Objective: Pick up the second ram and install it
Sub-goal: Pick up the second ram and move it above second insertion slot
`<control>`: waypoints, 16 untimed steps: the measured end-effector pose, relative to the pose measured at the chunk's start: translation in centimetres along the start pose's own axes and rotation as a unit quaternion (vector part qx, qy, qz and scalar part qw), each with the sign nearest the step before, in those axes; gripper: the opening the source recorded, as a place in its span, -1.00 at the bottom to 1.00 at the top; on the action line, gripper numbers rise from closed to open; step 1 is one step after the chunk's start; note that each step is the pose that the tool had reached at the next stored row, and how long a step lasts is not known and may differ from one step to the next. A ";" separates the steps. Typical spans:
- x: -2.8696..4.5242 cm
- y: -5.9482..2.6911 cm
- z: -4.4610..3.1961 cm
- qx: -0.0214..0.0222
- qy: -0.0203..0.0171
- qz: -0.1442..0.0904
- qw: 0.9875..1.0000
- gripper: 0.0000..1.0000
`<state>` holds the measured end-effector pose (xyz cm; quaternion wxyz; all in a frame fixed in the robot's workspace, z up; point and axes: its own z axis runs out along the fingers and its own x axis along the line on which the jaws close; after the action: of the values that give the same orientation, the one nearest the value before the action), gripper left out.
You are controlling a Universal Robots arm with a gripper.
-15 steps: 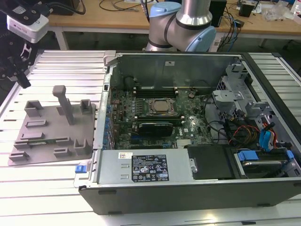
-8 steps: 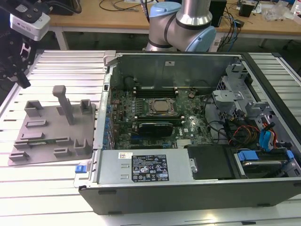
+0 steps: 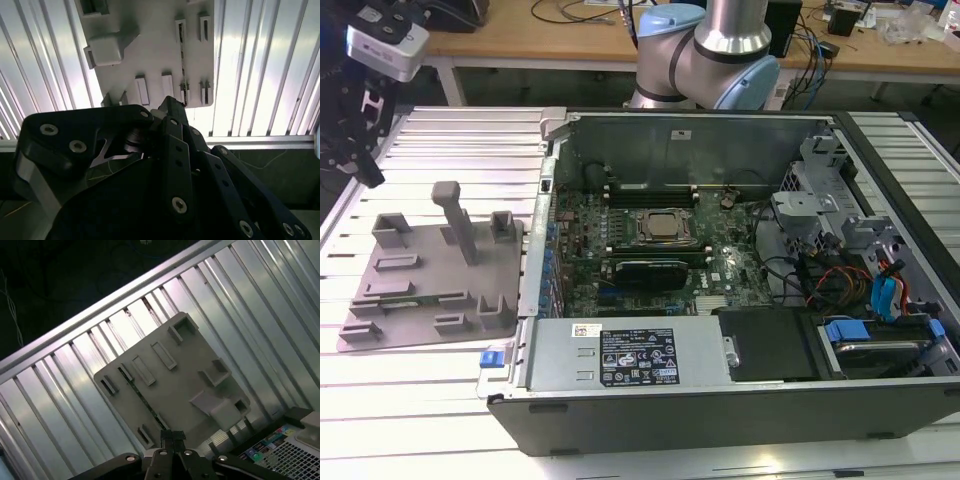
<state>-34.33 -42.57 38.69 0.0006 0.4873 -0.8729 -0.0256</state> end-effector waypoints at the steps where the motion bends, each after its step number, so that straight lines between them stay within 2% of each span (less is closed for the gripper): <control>1: 0.00 0.00 0.00 0.000 0.000 -0.004 1.000 -0.84; 4: 0.00 0.00 0.00 0.000 0.001 -0.017 1.000 -0.84; 8: 0.00 0.00 0.00 -0.001 0.002 -0.046 0.999 -0.84; 13: 0.00 0.00 0.00 -0.002 0.004 -0.092 0.996 -0.84; 16: 0.00 0.00 0.00 -0.003 0.005 -0.115 0.993 -0.84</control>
<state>-34.33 -42.57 38.69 0.0035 0.5845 -0.8110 -0.0253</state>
